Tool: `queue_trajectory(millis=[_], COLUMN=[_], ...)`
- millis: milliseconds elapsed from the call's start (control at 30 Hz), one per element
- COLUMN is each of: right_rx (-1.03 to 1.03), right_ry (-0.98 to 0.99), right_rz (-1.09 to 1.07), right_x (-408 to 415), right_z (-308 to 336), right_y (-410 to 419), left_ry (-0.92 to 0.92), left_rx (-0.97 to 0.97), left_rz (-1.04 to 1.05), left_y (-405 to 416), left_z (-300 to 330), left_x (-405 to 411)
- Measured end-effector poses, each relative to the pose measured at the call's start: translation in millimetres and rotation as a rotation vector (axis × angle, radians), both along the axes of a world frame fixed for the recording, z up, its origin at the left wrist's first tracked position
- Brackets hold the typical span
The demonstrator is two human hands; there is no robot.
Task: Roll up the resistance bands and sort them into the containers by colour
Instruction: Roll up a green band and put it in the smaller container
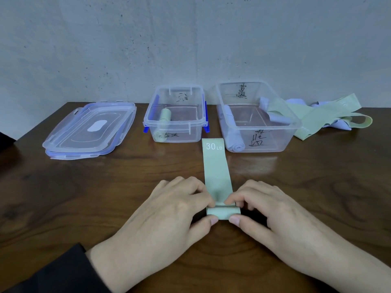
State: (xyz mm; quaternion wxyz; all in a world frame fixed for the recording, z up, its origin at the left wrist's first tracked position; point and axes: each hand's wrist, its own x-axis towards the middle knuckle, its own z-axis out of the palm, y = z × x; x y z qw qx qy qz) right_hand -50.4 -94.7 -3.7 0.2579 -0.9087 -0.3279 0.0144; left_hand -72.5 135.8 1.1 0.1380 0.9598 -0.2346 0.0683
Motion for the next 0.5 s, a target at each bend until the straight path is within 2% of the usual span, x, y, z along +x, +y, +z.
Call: queue_trajectory(millis=[500], right_rx=[0.01], right_ry=[0.011], right_rz=[-0.032], right_x=[3.9], right_z=[-0.7], right_y=[4.2], left_ry=[0.009], left_rx=[-0.027], left_rz=[0.018], left_y=[1.2], left_z=[-3.7], left_x=[3.7])
